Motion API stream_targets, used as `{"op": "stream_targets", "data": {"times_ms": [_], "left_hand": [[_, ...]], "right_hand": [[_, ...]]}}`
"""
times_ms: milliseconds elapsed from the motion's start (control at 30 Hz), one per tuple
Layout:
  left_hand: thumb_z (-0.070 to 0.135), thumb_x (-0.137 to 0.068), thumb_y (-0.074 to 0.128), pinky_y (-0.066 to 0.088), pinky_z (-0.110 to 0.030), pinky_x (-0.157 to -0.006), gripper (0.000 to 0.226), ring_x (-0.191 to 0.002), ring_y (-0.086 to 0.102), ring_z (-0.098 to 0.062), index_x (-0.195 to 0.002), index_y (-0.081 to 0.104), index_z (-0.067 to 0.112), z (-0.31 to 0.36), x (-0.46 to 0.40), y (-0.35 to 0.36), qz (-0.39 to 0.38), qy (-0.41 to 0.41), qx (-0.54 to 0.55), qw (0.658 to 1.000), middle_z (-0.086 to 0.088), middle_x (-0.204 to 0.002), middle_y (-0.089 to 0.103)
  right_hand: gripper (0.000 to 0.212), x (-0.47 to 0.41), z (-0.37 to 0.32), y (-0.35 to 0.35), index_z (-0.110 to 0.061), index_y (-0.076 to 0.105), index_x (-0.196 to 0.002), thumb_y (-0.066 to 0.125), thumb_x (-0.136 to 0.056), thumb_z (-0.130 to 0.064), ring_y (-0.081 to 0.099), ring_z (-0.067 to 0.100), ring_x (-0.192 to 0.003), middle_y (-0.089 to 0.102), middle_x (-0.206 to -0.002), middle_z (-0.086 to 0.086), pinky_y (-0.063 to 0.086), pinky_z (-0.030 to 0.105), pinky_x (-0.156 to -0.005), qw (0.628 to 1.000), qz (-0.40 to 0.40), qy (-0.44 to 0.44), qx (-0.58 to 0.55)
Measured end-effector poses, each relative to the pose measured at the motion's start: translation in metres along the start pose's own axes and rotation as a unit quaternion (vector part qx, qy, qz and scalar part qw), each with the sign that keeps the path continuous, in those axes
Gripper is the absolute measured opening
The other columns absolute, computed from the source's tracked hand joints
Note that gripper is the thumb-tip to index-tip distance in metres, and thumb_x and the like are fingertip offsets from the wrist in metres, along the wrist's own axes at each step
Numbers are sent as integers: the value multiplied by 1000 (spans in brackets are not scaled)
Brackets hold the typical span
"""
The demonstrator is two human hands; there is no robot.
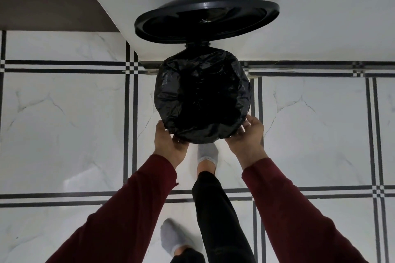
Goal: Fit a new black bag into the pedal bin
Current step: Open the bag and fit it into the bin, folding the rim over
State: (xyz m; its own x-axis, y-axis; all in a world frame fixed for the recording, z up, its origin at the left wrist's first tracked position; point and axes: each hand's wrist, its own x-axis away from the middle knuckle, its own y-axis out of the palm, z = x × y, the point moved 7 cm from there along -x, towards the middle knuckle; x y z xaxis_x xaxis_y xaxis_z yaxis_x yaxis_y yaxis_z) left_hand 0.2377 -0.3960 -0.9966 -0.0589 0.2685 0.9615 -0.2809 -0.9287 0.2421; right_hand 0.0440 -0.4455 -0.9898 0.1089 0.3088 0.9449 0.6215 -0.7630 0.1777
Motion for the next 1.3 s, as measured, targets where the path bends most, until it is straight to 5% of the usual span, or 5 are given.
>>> {"op": "stream_targets", "data": {"times_ms": [500, 733, 933, 1100, 1300], "left_hand": [[25, -101, 52, 54, -53, -101, 36, -118, 67, -38, -131, 64, 8, -10, 2, -2, -37, -10, 33, 999, -18, -130, 69], [16, -105, 54, 56, -43, -98, 28, -118, 67, -28, -129, 67, 13, -9, -11, -18, 27, -1, -3, 1000, -13, -133, 68], [21, -93, 73, 58, -35, -68, 25, -70, 62, -15, -116, 66, 12, 3, -6, -25, 53, -56, -75, 994, -2, -90, 65], [11, -98, 48, 59, -41, -83, 15, -99, 69, -28, -103, 62, 9, 9, -2, -11, 28, -26, -9, 999, -12, -110, 67], [44, -94, 64, 58, -48, -94, 36, -114, 67, -30, -117, 67, 16, 19, 0, -1, 4, 23, -62, 998, -11, -125, 65]], "right_hand": [[35, -1, 9, -3, -11, 63, -78, 35, -63, 1, 60, 35, -111, 65, -101, 10, 41, 51, -112, 997, -56, 6, -51], [73, -8, 17, -19, -24, 69, -123, 28, -77, 16, 62, 17, -94, 68, -104, 1, 51, 35, -88, 995, -35, 21, 88], [32, -9, 11, -28, -12, 73, -98, 48, -84, 2, 60, 20, -77, 64, -92, 5, 54, 31, -72, 998, -7, 56, 39], [33, -8, 7, -23, -12, 72, -102, 60, -91, -41, 65, 23, -100, 72, -96, 4, 49, 43, -103, 998, -20, 53, 22], [32, -4, 12, -14, -18, 72, -111, 66, -91, -42, 68, 22, -101, 71, -108, 3, 55, 36, -94, 999, -18, 40, 26]]}}
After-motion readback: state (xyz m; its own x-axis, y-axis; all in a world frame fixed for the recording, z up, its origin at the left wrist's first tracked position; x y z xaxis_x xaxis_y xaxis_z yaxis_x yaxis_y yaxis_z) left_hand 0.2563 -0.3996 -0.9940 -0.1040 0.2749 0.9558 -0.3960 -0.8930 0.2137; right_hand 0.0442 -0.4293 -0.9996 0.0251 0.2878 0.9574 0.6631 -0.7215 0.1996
